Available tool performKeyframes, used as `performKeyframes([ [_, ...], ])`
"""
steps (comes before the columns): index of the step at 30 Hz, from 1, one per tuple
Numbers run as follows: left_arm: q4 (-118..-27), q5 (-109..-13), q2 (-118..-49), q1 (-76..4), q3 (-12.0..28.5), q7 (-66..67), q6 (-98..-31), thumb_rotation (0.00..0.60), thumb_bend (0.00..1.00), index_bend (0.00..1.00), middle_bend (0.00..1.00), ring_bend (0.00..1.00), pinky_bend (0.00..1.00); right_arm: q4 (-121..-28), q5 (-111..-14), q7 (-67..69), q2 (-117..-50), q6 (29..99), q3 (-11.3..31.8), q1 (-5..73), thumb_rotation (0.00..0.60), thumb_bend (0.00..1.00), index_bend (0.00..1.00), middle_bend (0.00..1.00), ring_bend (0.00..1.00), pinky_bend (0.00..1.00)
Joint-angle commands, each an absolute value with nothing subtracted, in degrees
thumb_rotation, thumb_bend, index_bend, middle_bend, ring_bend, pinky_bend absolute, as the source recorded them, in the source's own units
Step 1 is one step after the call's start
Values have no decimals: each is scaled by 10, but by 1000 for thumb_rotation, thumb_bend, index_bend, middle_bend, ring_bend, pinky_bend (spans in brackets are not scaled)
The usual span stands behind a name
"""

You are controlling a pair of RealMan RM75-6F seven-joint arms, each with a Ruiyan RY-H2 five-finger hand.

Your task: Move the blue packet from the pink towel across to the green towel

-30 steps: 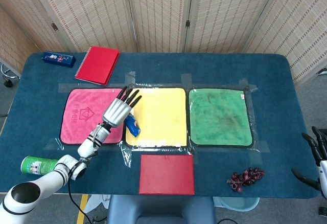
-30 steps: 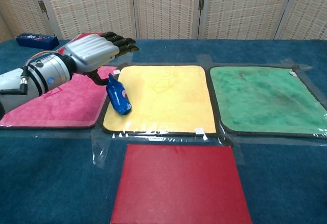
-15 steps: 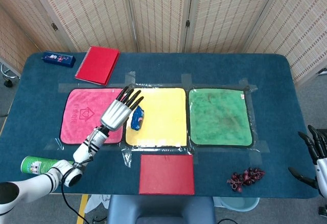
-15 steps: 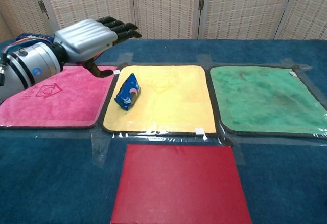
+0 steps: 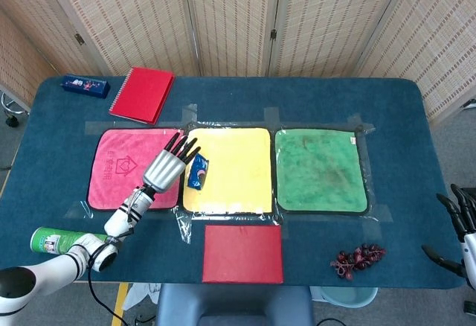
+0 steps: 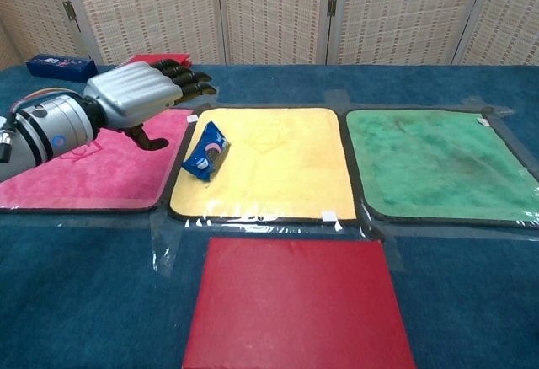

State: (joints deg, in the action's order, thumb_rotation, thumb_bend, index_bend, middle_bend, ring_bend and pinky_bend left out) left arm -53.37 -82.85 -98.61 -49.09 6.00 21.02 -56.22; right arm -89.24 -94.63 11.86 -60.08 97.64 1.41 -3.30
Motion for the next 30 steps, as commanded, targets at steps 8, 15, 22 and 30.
performKeyframes([
  [8,-477,-806,-1037,-513,74,222,-526,600,355,39,20,0,0,-892,-944,119,-596,981,14,-37,600,182,100,23,27,0],
  [15,-474,-788,-1058,-527,89,231,-510,600,355,38,20,0,0,-892,-944,125,-593,984,13,-40,600,182,100,23,26,0],
  [22,-504,-787,-1070,-546,98,255,-510,600,354,38,20,0,0,-891,-944,127,-592,989,13,-44,600,182,100,23,27,0],
  [30,-559,-787,-1078,-574,120,284,-520,600,355,38,20,0,0,-890,-945,128,-593,992,14,-45,600,182,100,23,27,0],
])
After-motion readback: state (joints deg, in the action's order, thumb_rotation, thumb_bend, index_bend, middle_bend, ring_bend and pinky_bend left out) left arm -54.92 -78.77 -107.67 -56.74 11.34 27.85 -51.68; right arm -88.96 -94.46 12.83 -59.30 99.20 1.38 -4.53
